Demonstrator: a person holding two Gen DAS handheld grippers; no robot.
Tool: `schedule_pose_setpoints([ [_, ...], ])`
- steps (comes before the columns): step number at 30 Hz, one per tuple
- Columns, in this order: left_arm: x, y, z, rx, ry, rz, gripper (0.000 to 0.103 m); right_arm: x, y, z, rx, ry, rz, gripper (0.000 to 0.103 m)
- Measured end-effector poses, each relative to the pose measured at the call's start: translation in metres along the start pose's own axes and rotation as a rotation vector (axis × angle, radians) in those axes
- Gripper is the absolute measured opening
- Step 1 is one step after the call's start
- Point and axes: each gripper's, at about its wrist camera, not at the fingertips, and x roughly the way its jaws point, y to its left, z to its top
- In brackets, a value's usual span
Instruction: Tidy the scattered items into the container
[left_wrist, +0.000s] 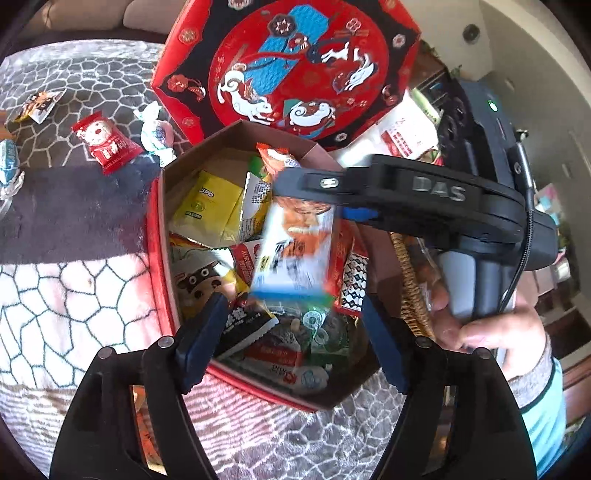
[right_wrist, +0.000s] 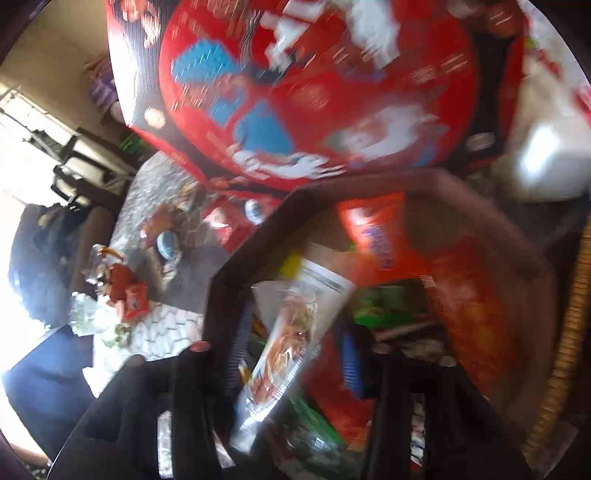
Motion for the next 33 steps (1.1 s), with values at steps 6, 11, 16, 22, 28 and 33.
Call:
schedule_pose_setpoints([
  [6,-0.003,-0.002,-0.003,0.003,0.003,0.011,0.074,-0.025,-0.009,-0.002,0.070,-0.055,-0.006,0.054],
  [11,-0.003,-0.001,-0.002,-0.006,0.008,0.012,0.074,-0.029,-0.018,-0.010,0.104,-0.037,-0.075,0.055],
  [16,-0.010,-0.002,-0.003,-0.007,0.009,0.011,0.074,-0.035,-0.009,-0.014,0.090,-0.046,-0.030,0.055],
  [22,-0.074,0.016,-0.021,0.075,-0.088,0.151,0.088,-0.044,0.022,-0.038,0.055,-0.054,0.081,0.060],
  [28,-0.101,0.067,-0.062,0.063,-0.053,0.347,0.090,-0.038,0.076,-0.082,-0.009,-0.057,0.166,0.061],
  [33,-0.097,0.082,-0.092,0.015,-0.041,0.324,0.090,-0.024,0.106,-0.122,-0.026,-0.050,0.177,0.061],
])
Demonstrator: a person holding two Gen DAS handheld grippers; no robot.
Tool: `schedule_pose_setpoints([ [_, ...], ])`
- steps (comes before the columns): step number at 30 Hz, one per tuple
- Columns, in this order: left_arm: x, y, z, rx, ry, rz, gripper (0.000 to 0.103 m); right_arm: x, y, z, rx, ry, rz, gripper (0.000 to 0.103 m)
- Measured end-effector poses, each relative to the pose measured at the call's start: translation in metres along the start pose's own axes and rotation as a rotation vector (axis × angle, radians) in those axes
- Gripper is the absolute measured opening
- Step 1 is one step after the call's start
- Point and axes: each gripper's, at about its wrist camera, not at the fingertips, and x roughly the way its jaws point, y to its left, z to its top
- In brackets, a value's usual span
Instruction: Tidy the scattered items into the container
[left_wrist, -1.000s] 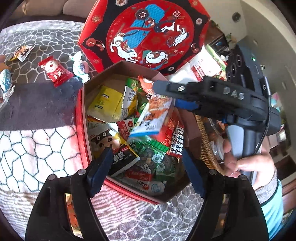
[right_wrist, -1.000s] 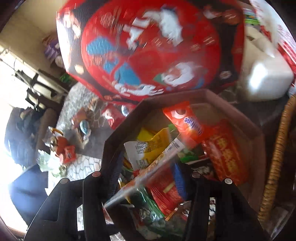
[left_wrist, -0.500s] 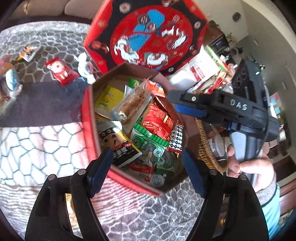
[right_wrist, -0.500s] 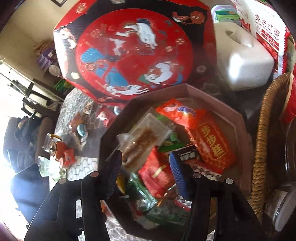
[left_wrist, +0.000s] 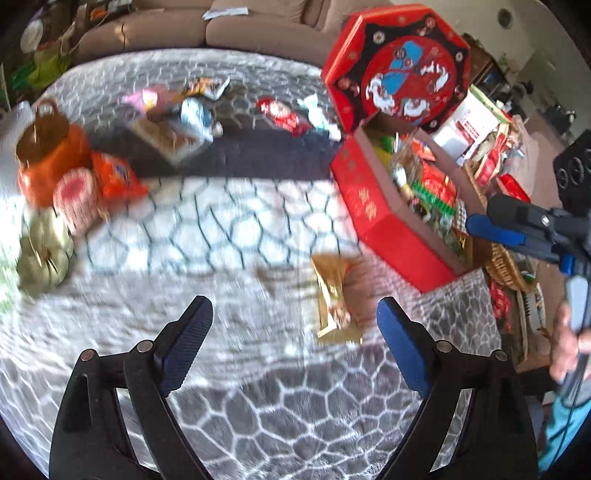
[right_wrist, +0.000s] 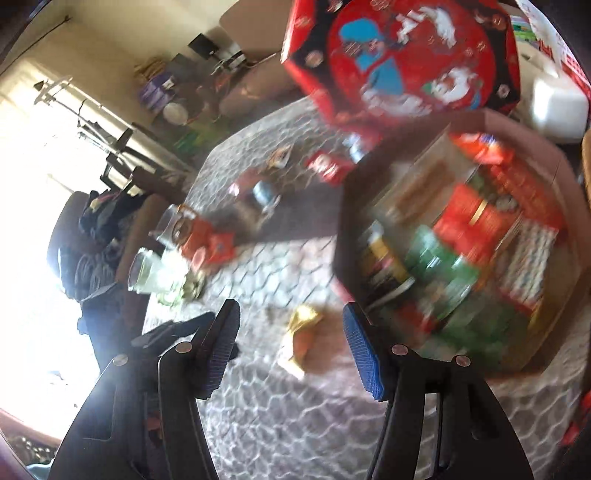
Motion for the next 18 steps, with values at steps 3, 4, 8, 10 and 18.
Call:
schedule_pose_setpoints([
  [3,0.017,-0.016,-0.009,0.043,0.003,0.060,0.090,0.005,0.002,-0.021,0.023,-0.009,-0.017,0.061],
  [4,0.023,-0.024,-0.010,0.069,-0.001,0.094,0.090,0.007,0.001,-0.027,0.036,-0.007,-0.018,0.061],
  [8,0.046,-0.046,-0.013,0.134,-0.007,0.194,0.090,0.016,-0.008,-0.045,0.087,0.005,-0.034,0.061],
  [10,0.055,-0.050,-0.013,0.134,-0.011,0.215,0.090,0.020,-0.011,-0.048,0.102,0.012,-0.044,0.061],
  [18,0.051,-0.036,-0.017,0.074,-0.075,0.149,0.028,0.031,-0.008,-0.036,0.127,0.027,-0.032,0.063],
])
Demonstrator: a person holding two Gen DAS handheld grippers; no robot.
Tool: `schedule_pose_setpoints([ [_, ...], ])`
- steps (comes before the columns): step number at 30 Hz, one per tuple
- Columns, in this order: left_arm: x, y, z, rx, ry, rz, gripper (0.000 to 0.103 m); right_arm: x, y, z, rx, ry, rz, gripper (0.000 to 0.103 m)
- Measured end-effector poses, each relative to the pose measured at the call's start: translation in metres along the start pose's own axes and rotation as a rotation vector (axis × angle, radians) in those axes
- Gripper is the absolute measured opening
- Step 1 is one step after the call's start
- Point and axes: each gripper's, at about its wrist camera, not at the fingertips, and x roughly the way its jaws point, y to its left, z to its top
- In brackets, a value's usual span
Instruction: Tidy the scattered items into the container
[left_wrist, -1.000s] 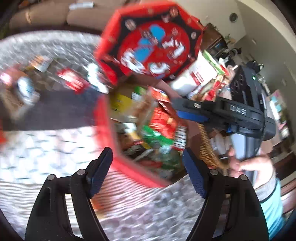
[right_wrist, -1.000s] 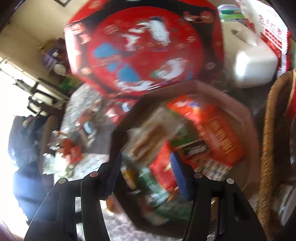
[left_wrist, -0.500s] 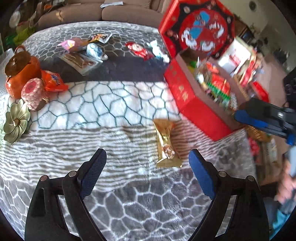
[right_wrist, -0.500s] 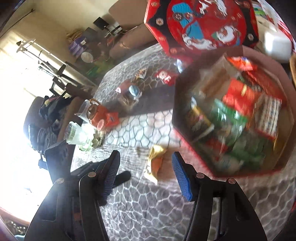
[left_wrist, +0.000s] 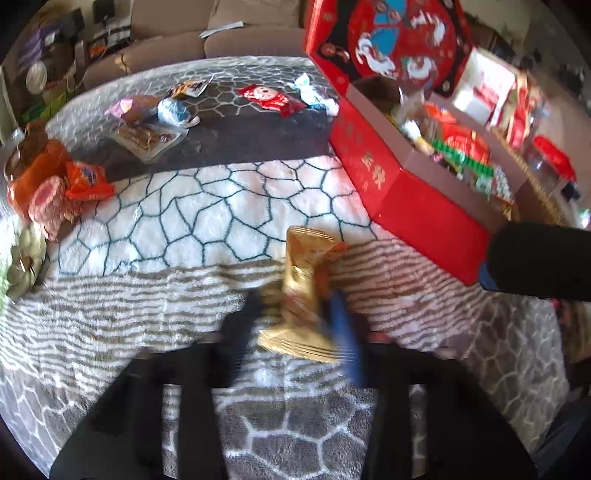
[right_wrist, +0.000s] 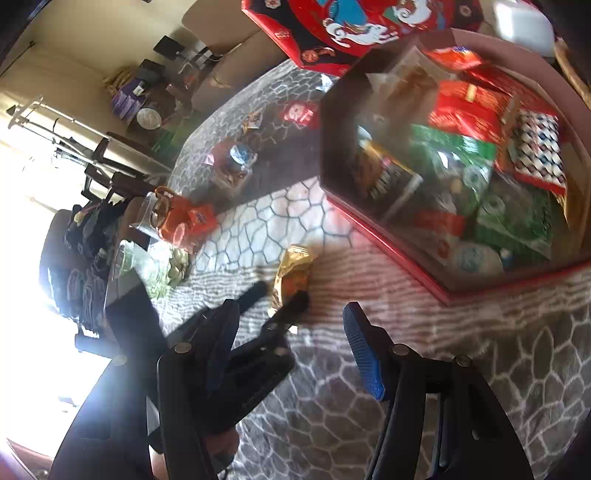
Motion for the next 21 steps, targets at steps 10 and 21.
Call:
schedule_pose_setpoints([
  [10,-0.033,0.045,0.002,-0.073,-0.025,-0.119,0.025,0.015,0.032,0.033,-0.040,-0.013,0.027,0.065],
  [21,-0.053,0.110,-0.020,-0.086,0.023,-0.138,0.074,0.121,0.102,0.138,-0.268,0.001,-0.160,0.064],
])
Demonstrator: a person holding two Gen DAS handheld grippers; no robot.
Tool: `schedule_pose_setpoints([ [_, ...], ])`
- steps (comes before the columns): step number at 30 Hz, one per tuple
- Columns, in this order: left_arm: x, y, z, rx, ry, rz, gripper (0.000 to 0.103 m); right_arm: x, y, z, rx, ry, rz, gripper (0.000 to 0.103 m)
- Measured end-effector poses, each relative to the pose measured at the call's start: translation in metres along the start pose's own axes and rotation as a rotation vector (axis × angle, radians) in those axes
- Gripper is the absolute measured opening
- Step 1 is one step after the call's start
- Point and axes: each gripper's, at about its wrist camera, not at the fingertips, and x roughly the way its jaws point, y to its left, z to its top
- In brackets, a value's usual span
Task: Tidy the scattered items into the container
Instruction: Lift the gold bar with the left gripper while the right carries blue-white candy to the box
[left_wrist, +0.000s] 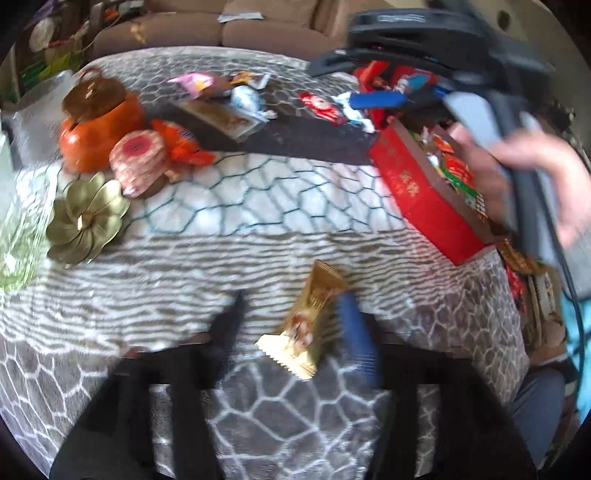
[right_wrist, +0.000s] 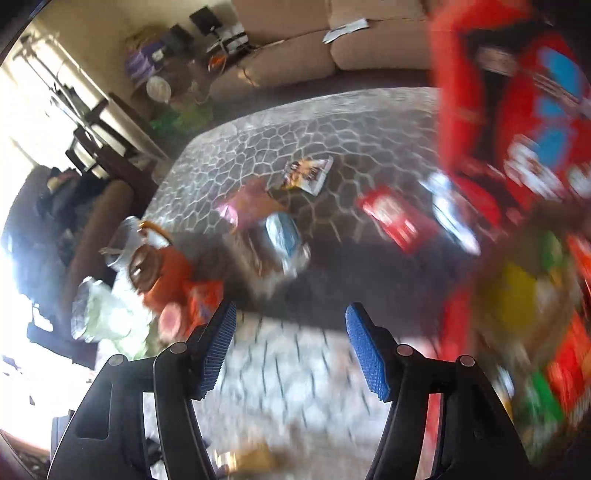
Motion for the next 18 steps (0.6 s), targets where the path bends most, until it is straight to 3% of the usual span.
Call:
schedule_pose_setpoints([
  [4,0.005,0.012,0.003,-0.030,0.005,-0.036,0.074,0.052,0.008,0.030,-0.035,0.053,-0.074,0.064],
  [8,0.008,0.006,0.013,0.014,0.005,-0.050,0.073,0.087,0.014,0.044,-0.091,0.079,-0.120,0.064],
  [9,0.010,0.005,0.013,0.012,0.015,-0.066,0.072,0.094,0.016,0.044,-0.111,0.087,-0.120,0.061],
  [11,0.016,0.002,0.013,0.017,0.037,-0.076,0.071,0.105,0.021,0.043,-0.162,0.106,-0.128,0.034],
  [15,0.026,-0.002,0.012,0.034,0.054,-0.071,0.070,0.112,0.032,0.039,-0.246,0.094,-0.171,0.031],
  [18,0.027,-0.003,0.012,0.043,0.048,-0.078,0.071,0.099,0.025,0.037,-0.178,0.081,-0.134,0.030],
])
